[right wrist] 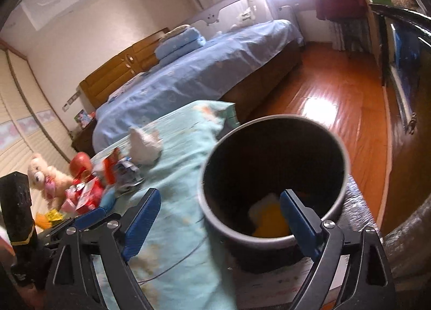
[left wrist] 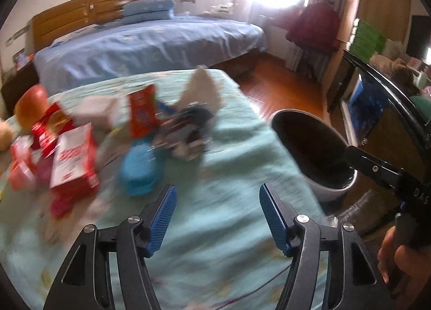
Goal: Collect trash
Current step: 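Open both tools over the bin to drop the foam nets, then grasp the white milk carton with the left tool while the right grasps a wrapper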
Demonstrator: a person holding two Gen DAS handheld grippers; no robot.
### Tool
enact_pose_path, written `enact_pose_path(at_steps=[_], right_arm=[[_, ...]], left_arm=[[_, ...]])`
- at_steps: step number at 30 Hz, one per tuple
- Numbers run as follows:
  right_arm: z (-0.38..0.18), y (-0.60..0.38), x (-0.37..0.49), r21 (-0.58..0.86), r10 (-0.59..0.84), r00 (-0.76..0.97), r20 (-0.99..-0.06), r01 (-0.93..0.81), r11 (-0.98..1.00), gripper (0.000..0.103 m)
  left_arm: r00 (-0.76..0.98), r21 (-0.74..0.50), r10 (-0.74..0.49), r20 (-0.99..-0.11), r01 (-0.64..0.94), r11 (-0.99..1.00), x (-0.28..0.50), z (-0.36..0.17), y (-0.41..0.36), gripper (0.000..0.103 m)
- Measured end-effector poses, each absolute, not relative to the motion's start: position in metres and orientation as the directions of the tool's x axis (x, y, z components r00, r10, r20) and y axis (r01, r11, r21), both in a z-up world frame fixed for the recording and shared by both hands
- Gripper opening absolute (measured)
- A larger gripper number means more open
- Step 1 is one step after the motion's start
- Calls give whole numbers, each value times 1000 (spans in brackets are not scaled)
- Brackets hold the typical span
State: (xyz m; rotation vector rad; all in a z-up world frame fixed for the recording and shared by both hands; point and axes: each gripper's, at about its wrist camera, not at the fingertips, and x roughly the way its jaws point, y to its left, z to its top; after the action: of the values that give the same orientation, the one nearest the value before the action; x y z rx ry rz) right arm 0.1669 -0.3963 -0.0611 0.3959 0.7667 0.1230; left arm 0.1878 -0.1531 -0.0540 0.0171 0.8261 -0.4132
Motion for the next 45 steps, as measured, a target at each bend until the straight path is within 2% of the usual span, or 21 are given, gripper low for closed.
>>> enact_pose_path(at_steps=[10,16,20,39,43,45], right_arm=[[-60,-331,161,386,327,682,-654,-70,920,93],[-61,-299,168,382,359,654,-665,-115,917,96],[-63,-281,177,365,365,639,-677,-139,921,96],[-81,-246,252,339,360,590,-723,-151,929,95],[-87,-241,264,327,350,576,-739,-147,933,94],[-91,-238,267,313,339,570,-749,-146,938,84]], left_arm=[[647,-154,-271,-712,232,960,156,-53,-83,65],[670,-142,-222,-708,173,975,152,-48,-51,72],[671,-138,-198,-715,143,980,158,-49,-38,73],[640,-126,-176,-748,124,984,242,-61,-48,76],[629,-134,-177,-757,116,984,255,-68,-50,77],[628,-119,-160,-762,106,987,259,-72,-51,75]])
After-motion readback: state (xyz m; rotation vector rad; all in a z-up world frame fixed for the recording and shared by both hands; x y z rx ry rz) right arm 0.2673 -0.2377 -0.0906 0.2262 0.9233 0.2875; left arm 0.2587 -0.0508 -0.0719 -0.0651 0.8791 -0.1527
